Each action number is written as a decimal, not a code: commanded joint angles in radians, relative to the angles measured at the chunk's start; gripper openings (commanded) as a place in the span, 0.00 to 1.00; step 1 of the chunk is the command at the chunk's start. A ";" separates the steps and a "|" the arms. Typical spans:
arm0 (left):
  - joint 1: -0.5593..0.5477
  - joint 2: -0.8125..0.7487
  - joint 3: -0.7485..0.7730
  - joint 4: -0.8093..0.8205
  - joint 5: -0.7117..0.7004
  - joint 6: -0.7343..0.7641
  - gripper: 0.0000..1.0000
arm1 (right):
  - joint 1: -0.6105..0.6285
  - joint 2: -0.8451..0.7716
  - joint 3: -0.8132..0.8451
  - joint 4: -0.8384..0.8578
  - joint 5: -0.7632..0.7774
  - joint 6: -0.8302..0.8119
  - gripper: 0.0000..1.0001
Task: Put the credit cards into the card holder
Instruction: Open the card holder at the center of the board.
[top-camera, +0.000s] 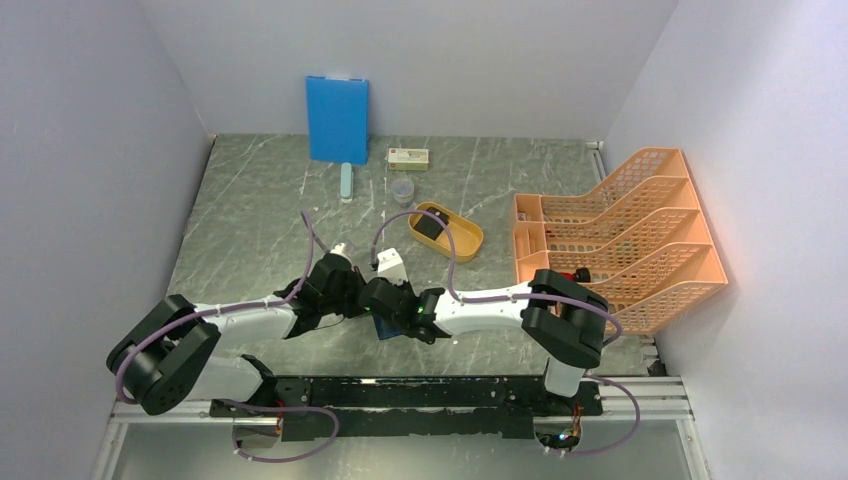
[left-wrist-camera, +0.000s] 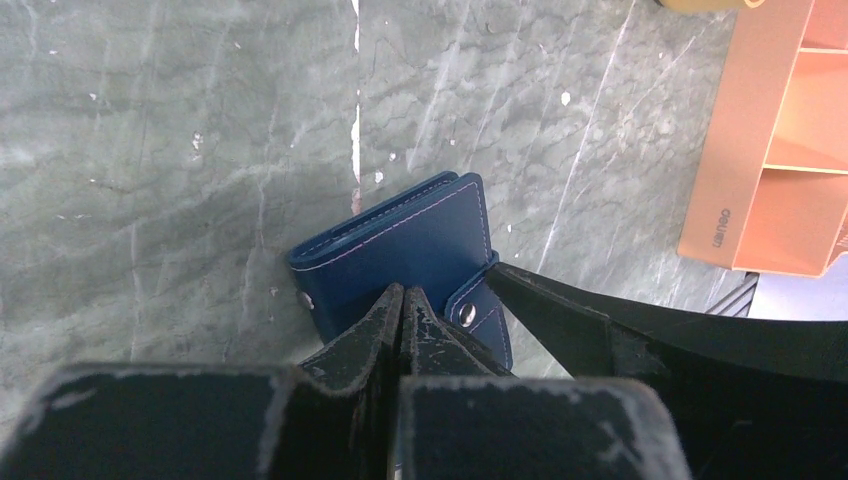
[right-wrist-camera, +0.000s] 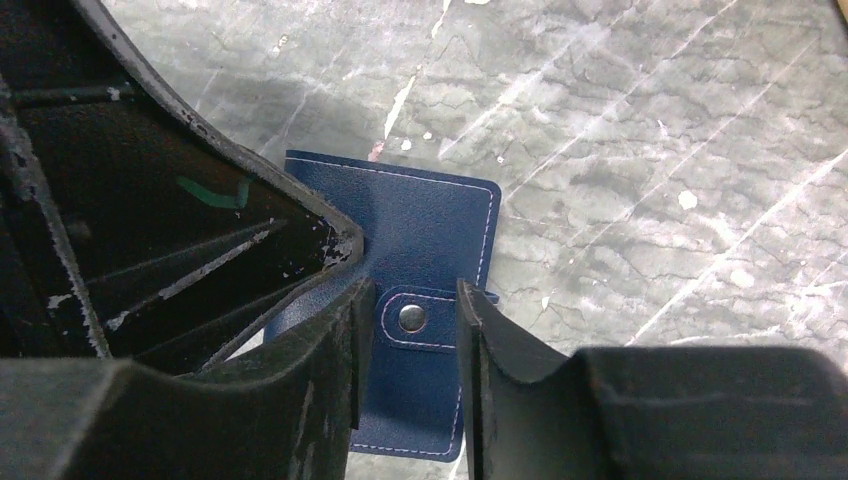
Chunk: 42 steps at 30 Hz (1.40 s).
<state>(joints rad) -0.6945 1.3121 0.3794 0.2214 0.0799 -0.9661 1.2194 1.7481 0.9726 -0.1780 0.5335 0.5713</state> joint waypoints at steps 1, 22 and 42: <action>0.007 -0.007 -0.021 0.002 -0.006 0.001 0.05 | 0.005 0.021 0.006 -0.040 0.045 0.008 0.36; 0.007 0.039 -0.025 0.004 -0.020 0.002 0.05 | 0.005 -0.031 -0.012 -0.055 0.040 0.036 0.00; 0.007 0.135 -0.034 0.016 -0.058 0.024 0.05 | -0.018 -0.114 -0.044 -0.141 0.081 0.184 0.00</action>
<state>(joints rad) -0.6949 1.3930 0.3717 0.3477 0.0956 -0.9813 1.2083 1.6764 0.9512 -0.2611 0.5751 0.7124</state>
